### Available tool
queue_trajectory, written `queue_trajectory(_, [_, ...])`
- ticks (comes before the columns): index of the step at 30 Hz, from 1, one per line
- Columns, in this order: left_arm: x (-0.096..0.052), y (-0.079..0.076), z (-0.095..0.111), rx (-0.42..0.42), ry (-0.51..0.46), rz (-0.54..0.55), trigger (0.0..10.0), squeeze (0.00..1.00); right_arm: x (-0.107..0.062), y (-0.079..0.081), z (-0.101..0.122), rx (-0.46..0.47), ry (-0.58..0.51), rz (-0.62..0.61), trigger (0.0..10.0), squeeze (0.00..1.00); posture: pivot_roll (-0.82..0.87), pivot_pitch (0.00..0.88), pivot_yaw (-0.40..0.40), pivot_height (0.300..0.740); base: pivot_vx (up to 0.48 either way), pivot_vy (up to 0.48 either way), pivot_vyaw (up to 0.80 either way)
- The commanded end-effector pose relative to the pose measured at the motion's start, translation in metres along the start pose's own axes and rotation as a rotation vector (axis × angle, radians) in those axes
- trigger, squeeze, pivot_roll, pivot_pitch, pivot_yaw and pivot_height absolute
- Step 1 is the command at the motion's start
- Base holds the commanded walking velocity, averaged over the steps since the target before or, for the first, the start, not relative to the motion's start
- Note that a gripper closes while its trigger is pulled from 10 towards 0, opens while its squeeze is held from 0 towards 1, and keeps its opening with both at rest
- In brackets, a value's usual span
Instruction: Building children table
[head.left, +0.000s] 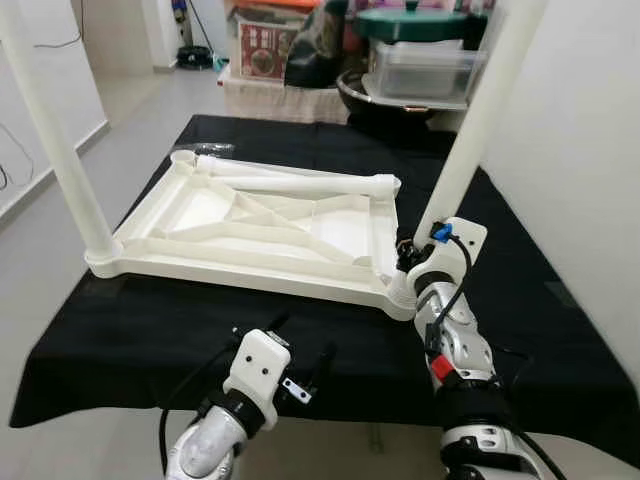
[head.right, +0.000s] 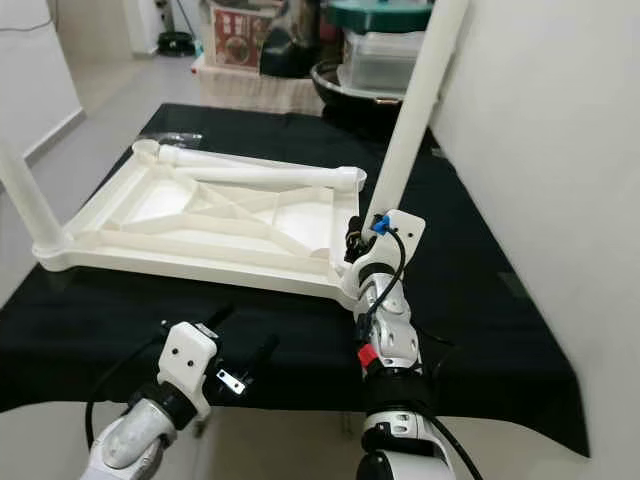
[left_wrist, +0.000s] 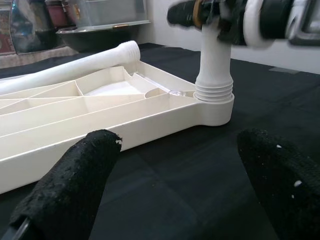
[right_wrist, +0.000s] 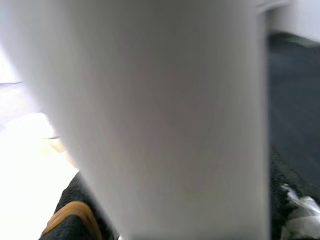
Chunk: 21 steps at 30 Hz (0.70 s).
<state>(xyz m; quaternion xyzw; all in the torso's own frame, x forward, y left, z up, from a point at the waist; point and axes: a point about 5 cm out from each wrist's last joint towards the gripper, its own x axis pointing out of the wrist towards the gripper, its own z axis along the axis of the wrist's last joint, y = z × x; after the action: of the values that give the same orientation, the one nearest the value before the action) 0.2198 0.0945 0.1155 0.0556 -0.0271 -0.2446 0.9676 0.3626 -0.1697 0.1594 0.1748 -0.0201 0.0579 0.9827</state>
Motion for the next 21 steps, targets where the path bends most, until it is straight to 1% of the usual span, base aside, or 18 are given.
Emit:
queue_trajectory(1, [0.0,-0.002,-0.004,-0.002,0.018,-0.01,10.0,0.0,0.001,0.004,0.007,0.033,0.003,0.128,10.0,0.0,0.12,0.0,-0.113,0.74,0.0,0.0,0.0])
queue_trajectory(2, [0.0,-0.003,-0.004,-0.002,0.017,-0.011,10.0,0.0,-0.005,-0.001,0.013,0.014,0.047,0.296,10.0,0.0,0.12,0.0,-0.12,0.74,0.0,0.0,0.0])
queue_trajectory(3, [0.0,-0.003,-0.004,-0.002,0.017,-0.011,10.0,0.0,-0.005,-0.001,0.013,0.014,0.047,0.296,10.0,0.0,0.12,0.0,-0.12,0.74,0.0,0.0,0.0])
queue_trajectory(4, [0.001,-0.003,-0.004,-0.003,0.017,-0.012,10.0,0.0,-0.011,-0.004,0.017,0.002,0.078,0.401,10.0,0.0,0.12,0.0,-0.12,0.74,0.0,0.0,0.0])
queue_trajectory(5, [0.001,-0.003,-0.004,-0.003,0.017,-0.012,10.0,0.0,-0.011,-0.004,0.017,0.002,0.078,0.401,10.0,0.0,0.12,0.0,-0.12,0.74,0.0,0.0,0.0])
queue_trajectory(7, [0.001,-0.003,-0.003,-0.002,0.014,-0.011,10.0,0.0,-0.027,-0.007,0.024,0.047,0.183,0.671,10.0,0.0,0.12,0.0,-0.124,0.74,0.0,0.0,0.0])
queue_trajectory(8, [0.001,-0.003,-0.003,-0.002,0.014,-0.011,10.0,0.0,-0.027,-0.007,0.024,0.047,0.183,0.671,10.0,0.0,0.12,0.0,-0.124,0.74,0.0,0.0,0.0])
queue_trajectory(10, [0.001,-0.003,-0.003,0.0,0.012,-0.008,10.0,0.0,-0.039,-0.005,0.027,0.056,0.266,0.892,10.0,0.0,0.13,0.0,-0.129,0.74,0.0,0.0,0.0])
queue_trajectory(12, [0.001,-0.003,-0.003,0.0,0.012,-0.008,10.0,0.0,-0.039,-0.005,0.027,0.056,0.266,0.892,10.0,0.0,0.13,0.0,-0.129,0.74,0.0,0.0,0.0])
queue_trajectory(14, [0.001,-0.002,-0.003,0.002,0.009,-0.006,10.0,0.0,-0.041,0.0,0.027,0.015,0.309,1.011,10.0,0.0,0.13,0.0,-0.126,0.74,0.0,0.0,0.0])
queue_trajectory(15, [0.001,-0.002,-0.003,0.002,0.009,-0.006,10.0,0.0,-0.041,0.0,0.027,0.015,0.309,1.011,10.0,0.0,0.13,0.0,-0.126,0.74,0.0,0.0,0.0])
queue_trajectory(16, [0.001,-0.002,-0.003,0.003,0.007,-0.007,10.0,0.0,-0.039,0.003,0.027,0.001,0.32,1.061,10.0,0.0,0.13,0.0,-0.126,0.74,0.0,0.0,0.0])
queue_trajectory(18, [0.001,-0.002,-0.003,0.003,0.007,-0.007,10.0,0.0,-0.039,0.003,0.027,0.001,0.32,1.061,10.0,0.0,0.13,0.0,-0.126,0.74,0.0,0.0,0.0])
queue_trajectory(19, [0.001,-0.001,-0.003,0.003,0.006,-0.008,10.0,0.0,-0.035,0.007,0.026,-0.029,0.325,1.086,9.5,0.0,0.13,0.0,-0.124,0.74,0.0,0.0,0.0])
queue_trajectory(20, [0.001,-0.001,-0.003,0.003,0.006,-0.008,10.0,0.0,-0.035,0.007,0.026,-0.029,0.325,1.086,9.5,0.0,0.13,0.0,-0.124,0.74,0.0,0.0,0.0])
queue_trajectory(21, [0.001,-0.002,-0.002,0.003,0.004,-0.011,10.0,0.0,-0.032,0.01,0.023,-0.051,0.326,1.1,0.0,0.0,0.13,0.0,-0.123,0.74,0.0,0.0,0.0])
